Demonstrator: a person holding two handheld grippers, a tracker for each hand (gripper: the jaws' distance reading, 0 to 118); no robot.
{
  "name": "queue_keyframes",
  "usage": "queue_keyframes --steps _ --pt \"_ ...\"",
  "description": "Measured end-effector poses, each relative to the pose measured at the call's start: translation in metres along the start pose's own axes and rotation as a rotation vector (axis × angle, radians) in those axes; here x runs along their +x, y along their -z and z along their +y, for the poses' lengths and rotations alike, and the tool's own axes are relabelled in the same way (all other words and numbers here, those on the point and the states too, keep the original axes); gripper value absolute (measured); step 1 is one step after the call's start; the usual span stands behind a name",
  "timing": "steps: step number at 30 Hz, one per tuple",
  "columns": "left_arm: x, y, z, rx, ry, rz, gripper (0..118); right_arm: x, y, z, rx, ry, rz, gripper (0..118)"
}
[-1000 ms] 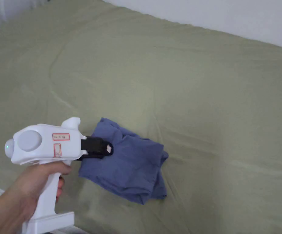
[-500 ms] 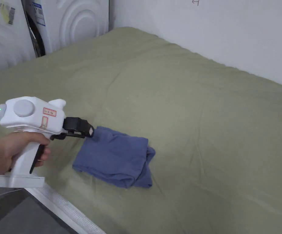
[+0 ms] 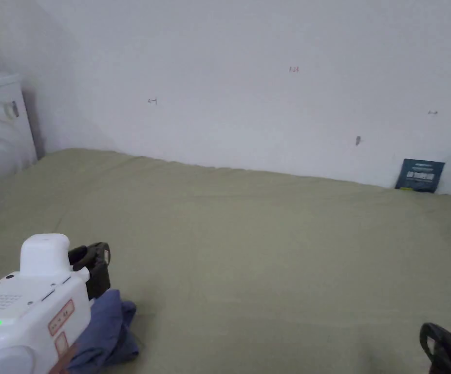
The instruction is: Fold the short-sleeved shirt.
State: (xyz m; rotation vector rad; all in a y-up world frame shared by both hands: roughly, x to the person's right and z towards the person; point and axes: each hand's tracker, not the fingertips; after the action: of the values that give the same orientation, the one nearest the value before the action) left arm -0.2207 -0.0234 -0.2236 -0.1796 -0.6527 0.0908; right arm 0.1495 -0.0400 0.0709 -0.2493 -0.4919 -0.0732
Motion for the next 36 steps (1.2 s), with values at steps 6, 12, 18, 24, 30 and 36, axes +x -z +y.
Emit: queue_keyframes --steps 6,12,18,24,30,36 --pt "0.104 -0.044 0.031 0.200 0.153 -0.042 2 -0.004 -0.026 0.051 0.165 -0.126 -0.059 4" --pt "0.142 -0.059 0.030 0.188 0.210 -0.039 2 -0.008 -0.036 0.048 0.180 -0.058 -0.006 6" --pt "0.143 -0.057 0.029 0.176 0.206 -0.035 48 -0.015 -0.035 0.046 0.176 -0.081 -0.003 52" --pt "0.146 -0.052 0.029 0.161 0.210 -0.029 113 -0.018 -0.036 0.055 0.168 -0.100 -0.025 100" --pt "0.149 -0.048 0.029 0.156 0.226 -0.028 115 -0.022 -0.036 0.069 0.061 0.023 -0.070 106" --pt "0.149 -0.048 0.027 0.142 0.210 -0.035 118 -0.026 -0.044 0.074 0.052 -0.002 -0.057 106"
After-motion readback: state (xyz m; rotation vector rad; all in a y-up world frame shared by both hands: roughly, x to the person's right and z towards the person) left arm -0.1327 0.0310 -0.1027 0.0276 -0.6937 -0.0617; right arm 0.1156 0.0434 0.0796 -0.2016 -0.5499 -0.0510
